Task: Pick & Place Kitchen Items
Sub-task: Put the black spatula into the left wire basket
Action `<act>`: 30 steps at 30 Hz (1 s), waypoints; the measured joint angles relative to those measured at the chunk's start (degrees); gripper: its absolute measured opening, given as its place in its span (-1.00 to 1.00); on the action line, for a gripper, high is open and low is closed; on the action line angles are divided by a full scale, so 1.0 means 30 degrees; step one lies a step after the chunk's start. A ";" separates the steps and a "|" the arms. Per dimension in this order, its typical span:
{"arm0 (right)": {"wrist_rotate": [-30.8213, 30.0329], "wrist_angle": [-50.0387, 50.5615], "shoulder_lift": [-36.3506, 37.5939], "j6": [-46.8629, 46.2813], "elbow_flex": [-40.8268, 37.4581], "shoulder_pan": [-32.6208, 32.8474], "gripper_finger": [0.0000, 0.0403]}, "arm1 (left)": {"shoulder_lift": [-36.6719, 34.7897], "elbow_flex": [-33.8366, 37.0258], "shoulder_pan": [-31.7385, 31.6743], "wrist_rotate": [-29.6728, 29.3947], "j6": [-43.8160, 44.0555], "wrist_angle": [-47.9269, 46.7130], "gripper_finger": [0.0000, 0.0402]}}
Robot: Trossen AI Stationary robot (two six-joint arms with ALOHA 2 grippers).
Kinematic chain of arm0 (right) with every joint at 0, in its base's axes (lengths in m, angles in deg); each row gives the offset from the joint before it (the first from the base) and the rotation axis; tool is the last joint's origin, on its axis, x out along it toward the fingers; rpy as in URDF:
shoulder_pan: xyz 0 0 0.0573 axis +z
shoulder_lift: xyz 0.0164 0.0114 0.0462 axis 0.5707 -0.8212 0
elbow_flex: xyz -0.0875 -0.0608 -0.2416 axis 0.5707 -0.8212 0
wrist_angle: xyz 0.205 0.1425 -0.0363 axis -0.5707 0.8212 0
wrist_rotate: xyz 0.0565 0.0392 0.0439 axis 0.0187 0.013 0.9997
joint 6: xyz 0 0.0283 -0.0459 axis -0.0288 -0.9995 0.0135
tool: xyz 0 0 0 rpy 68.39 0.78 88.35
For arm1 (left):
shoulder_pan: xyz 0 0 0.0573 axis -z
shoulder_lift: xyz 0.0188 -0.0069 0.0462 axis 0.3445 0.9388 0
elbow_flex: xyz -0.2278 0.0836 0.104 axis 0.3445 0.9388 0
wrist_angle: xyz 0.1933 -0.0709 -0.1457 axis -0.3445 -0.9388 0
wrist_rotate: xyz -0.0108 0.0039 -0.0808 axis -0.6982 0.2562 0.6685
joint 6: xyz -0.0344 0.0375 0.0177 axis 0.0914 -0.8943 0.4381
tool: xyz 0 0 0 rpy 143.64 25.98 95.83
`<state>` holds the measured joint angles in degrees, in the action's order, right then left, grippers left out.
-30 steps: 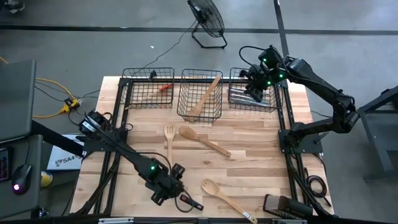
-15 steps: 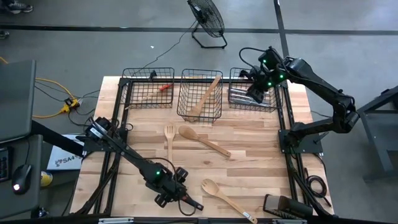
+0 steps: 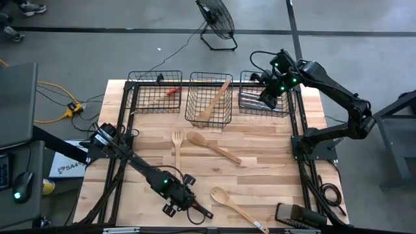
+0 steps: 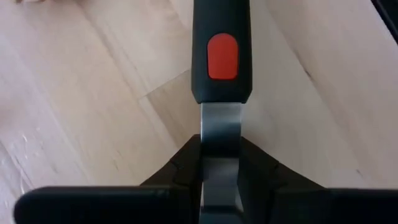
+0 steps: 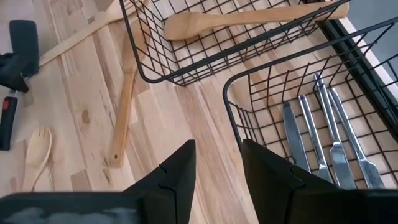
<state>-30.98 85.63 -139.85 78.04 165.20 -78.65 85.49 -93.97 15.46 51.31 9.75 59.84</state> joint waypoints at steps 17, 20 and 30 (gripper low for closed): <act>0.0167 0.0139 -0.0001 0.0523 0.0000 0.0000 -0.39 | -0.0794 -0.5174 -0.0482 -0.2899 1.0316 -0.6492 -0.67; 0.0163 0.0162 -0.0007 0.0779 0.0000 0.0000 -0.39 | -0.0794 -0.7998 -0.0996 -0.4626 1.1163 -1.0857 -0.67; 0.0138 0.0123 0.0080 0.0860 0.0000 0.0000 -0.39 | -0.0895 -1.3595 -0.4693 -1.1935 1.5927 -2.2446 -0.67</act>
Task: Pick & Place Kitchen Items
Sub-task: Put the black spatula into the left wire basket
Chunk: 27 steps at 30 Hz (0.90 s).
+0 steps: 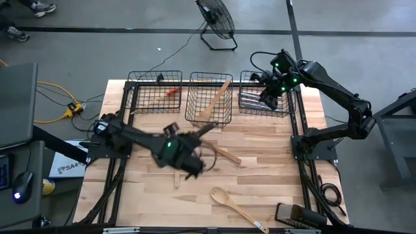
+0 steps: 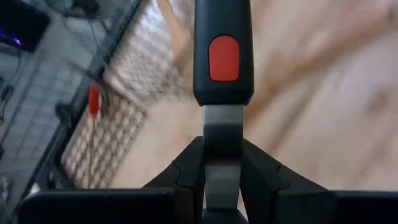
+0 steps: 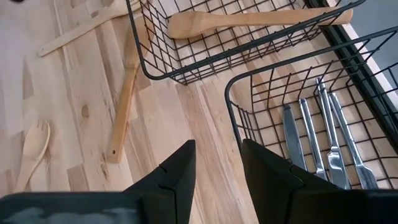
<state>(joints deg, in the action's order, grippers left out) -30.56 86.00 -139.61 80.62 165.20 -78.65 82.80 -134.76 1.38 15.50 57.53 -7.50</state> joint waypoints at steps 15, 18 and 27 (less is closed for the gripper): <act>-0.0230 -0.1477 0.0000 -0.0151 0.0000 -0.0007 -0.39 | -0.0598 0.0564 -1.0960 -0.3343 -0.6955 0.0132 -0.67; -0.1131 -0.2008 0.0000 -0.0631 0.0000 -0.0007 -0.39 | -0.0606 0.0833 -1.3089 -0.3434 -0.8642 0.0124 -0.67; -0.5230 -0.4093 0.0000 -0.0963 0.0000 -0.0007 -0.39 | -0.0598 0.3022 -1.7445 -0.1993 -1.3540 0.1259 -0.67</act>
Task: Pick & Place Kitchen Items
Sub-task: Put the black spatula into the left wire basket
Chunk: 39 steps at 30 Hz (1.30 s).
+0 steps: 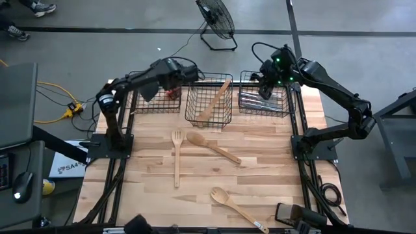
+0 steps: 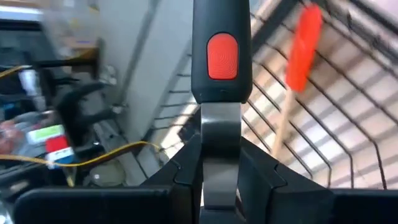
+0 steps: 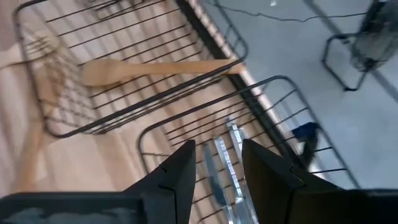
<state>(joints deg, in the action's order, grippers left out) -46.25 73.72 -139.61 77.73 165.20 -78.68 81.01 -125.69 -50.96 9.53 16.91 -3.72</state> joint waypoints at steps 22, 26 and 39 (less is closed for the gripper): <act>-0.1932 -0.1908 0.0000 -0.0100 0.0000 -0.0359 -0.39 | -0.2386 0.1976 -0.1623 0.2273 -0.3857 0.0774 -0.67; -0.1909 -0.1902 0.0000 -0.0100 0.0000 -0.0678 -0.39 | -0.3030 0.1962 -0.1610 0.3202 -0.5469 0.0691 -0.67; -0.1391 -0.1889 0.0000 -0.0100 0.0000 -0.1051 -0.39 | -0.2841 0.1962 -0.2795 0.5258 -0.6181 0.0284 -0.67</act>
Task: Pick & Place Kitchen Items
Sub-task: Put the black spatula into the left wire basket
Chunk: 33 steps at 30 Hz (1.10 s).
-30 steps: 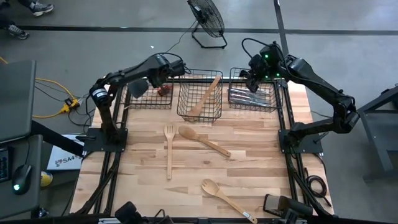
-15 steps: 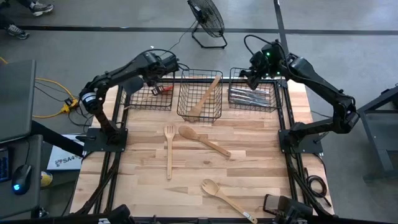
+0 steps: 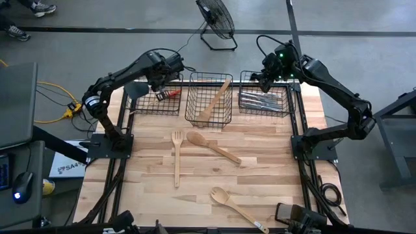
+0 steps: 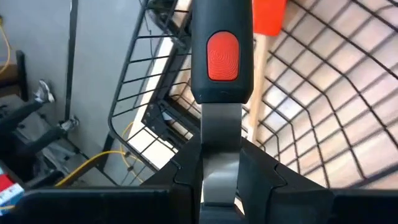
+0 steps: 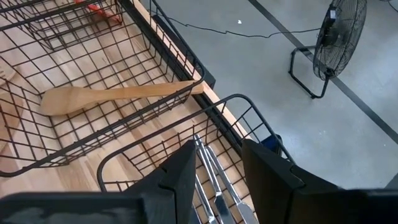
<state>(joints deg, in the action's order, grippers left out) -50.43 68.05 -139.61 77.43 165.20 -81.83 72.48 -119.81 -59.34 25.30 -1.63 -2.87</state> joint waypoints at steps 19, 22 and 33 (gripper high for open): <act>0.0646 -0.0280 0.0000 0.0202 0.0000 0.0009 -0.39 | 0.0603 -0.0015 -0.1561 0.2440 -0.1427 0.1185 -0.67; 0.0640 -0.0365 0.0000 0.0211 0.0000 0.0001 -0.39 | 0.0932 -0.0015 -0.1583 0.2429 -0.1384 0.1177 -0.67; 0.0647 -0.0411 0.0000 0.0226 0.0000 0.0009 -0.39 | 0.1566 -0.0015 -0.1569 0.2798 -0.1676 0.1838 -0.67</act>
<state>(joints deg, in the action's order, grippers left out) -48.49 66.82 -139.61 78.11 165.20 -81.80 77.18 -119.85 -64.05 33.70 -6.66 2.65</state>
